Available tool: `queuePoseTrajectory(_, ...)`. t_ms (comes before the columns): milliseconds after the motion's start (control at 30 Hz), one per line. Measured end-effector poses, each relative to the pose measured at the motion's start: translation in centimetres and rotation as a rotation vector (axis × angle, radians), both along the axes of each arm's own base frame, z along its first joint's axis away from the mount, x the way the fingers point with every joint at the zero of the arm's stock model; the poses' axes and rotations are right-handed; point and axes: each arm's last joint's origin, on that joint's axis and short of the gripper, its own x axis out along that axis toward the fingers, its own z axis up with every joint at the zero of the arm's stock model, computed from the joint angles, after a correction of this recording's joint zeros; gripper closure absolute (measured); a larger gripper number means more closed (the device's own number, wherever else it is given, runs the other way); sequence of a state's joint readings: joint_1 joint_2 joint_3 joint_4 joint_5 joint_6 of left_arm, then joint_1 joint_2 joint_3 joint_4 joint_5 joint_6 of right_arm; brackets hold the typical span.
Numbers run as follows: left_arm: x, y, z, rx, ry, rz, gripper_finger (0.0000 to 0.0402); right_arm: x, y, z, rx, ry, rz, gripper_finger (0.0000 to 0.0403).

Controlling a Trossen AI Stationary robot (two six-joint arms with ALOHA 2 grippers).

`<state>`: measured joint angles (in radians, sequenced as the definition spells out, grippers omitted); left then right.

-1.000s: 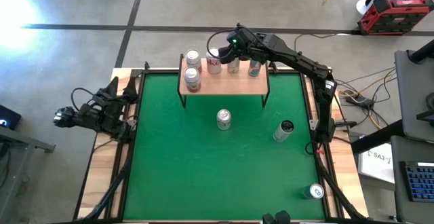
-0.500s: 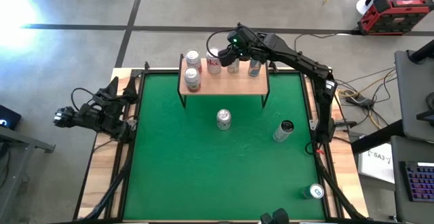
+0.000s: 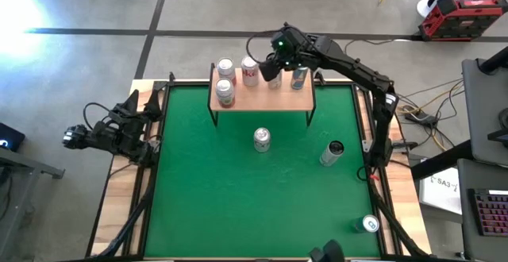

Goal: Place canned beverage on shelf
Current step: Adjust the white-yellow soda can on the shelf

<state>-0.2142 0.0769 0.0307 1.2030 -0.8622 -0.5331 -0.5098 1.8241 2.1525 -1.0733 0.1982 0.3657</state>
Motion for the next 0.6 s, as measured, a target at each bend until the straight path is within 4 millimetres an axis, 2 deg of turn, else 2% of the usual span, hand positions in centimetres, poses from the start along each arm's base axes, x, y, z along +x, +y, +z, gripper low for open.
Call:
queuePoseTrajectory(300,0.0,0.0,0.0,0.000,0.000,0.000,0.0022,-0.9,-1.7,-0.2,0.028,-0.017,0.026,0.0145)
queuePoseTrajectory(600,0.0,0.0,0.0,0.000,0.000,0.000,0.0022,-0.6,-1.8,-0.3,0.009,-0.025,0.050,0.0145)
